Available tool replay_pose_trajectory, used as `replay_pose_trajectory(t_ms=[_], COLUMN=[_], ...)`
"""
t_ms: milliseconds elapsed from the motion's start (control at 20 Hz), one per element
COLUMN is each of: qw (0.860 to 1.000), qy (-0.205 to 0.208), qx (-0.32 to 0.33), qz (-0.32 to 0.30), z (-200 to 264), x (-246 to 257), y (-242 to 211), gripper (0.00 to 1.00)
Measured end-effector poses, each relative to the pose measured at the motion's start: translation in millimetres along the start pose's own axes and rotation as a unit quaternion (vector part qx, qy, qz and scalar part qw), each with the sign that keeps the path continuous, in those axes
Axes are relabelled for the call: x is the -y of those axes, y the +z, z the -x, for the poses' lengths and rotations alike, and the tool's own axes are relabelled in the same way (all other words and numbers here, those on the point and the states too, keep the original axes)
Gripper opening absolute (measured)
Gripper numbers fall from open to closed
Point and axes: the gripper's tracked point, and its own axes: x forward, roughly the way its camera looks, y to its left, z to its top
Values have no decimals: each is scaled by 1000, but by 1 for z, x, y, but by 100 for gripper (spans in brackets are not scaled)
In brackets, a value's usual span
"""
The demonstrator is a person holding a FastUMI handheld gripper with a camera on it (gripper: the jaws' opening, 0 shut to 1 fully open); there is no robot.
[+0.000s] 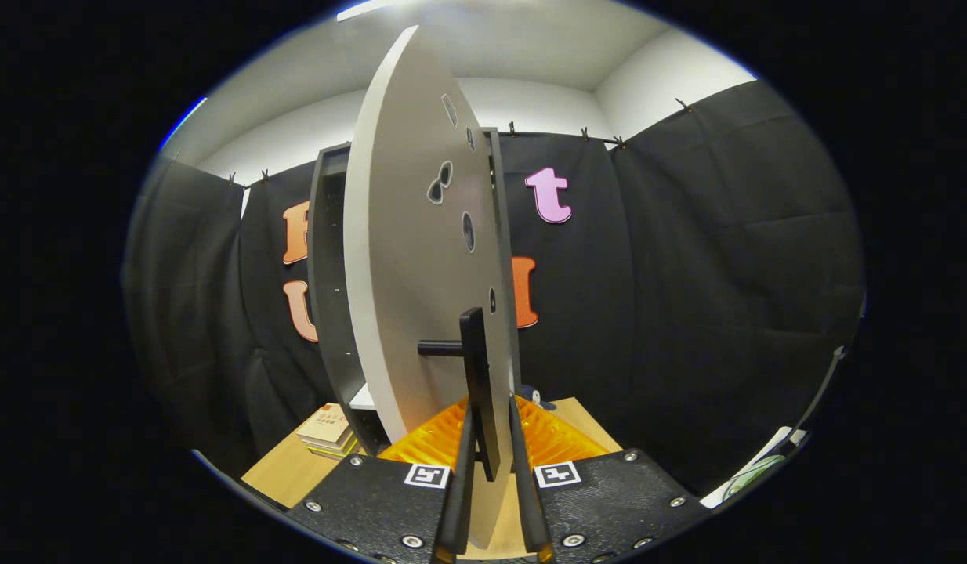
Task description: Open the shoe cabinet door, grab the shoes and put them into the shoe cabinet, then close the shoe cabinet door.
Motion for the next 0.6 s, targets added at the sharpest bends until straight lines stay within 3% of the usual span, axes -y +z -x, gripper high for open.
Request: replay_pose_trajectory(t_ms=[400,600], qw=[1000,1000], qy=[-6,-5], qx=[-3,-2], qz=[8,-5], z=[-5,-9], x=[49,68], y=[4,4], gripper=[20,22])
